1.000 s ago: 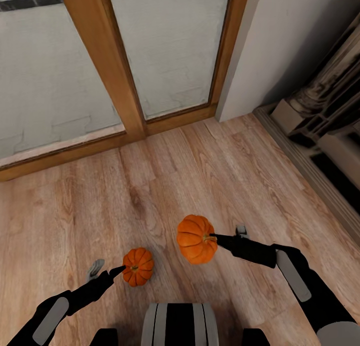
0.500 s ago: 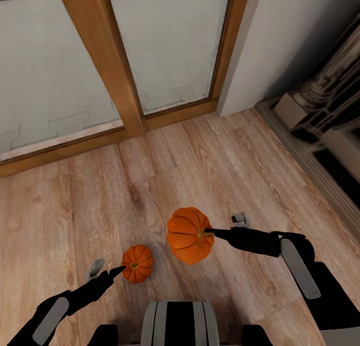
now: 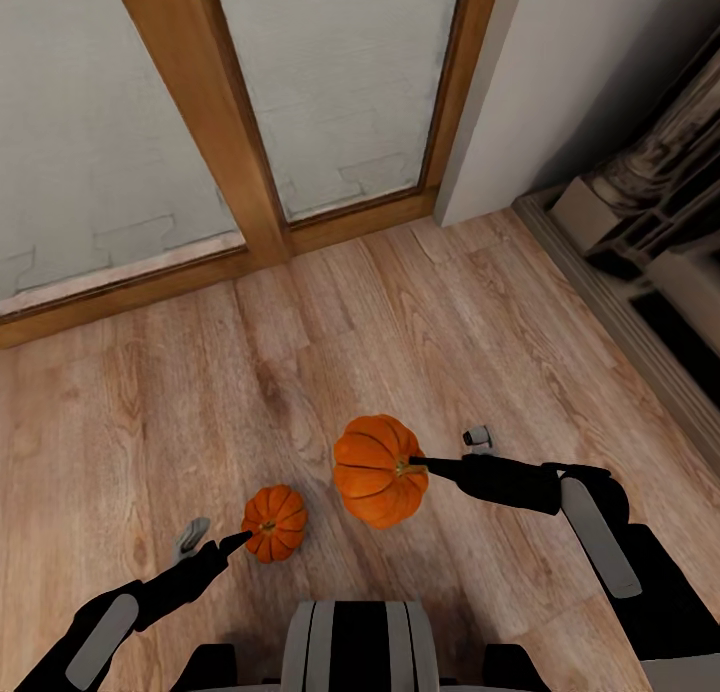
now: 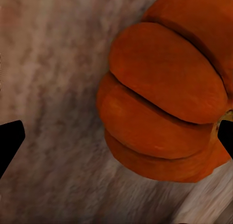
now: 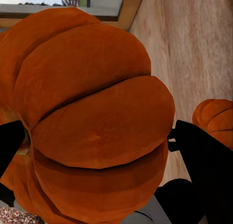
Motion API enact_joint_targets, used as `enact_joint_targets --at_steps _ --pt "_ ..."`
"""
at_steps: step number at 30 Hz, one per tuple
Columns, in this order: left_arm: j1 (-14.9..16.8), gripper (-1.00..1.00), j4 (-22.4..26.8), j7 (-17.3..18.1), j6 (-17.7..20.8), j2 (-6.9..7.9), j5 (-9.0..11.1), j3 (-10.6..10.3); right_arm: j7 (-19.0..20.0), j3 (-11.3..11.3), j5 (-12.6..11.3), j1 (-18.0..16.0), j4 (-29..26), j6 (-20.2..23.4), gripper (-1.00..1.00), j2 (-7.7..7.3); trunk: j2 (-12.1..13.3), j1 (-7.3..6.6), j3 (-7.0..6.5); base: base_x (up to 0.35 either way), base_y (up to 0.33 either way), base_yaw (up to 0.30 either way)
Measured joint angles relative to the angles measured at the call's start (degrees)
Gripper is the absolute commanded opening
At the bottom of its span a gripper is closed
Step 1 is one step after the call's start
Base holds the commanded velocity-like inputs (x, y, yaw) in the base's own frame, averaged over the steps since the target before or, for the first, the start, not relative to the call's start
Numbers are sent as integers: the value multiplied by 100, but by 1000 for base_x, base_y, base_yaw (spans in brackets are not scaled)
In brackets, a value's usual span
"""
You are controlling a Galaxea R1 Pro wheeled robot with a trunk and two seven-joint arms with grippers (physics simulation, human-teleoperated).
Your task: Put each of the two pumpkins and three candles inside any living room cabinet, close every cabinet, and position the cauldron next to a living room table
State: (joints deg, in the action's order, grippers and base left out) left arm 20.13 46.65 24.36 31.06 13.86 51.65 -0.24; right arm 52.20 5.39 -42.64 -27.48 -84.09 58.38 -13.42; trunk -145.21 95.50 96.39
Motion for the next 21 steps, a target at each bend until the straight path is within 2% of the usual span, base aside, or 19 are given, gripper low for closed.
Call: enact_joint_targets --at_steps 21 --pt "-1 100 1 3 0 1 -3 0 1 -1 17 0 17 -7 -100 0 0 0 0 48 -25 0"
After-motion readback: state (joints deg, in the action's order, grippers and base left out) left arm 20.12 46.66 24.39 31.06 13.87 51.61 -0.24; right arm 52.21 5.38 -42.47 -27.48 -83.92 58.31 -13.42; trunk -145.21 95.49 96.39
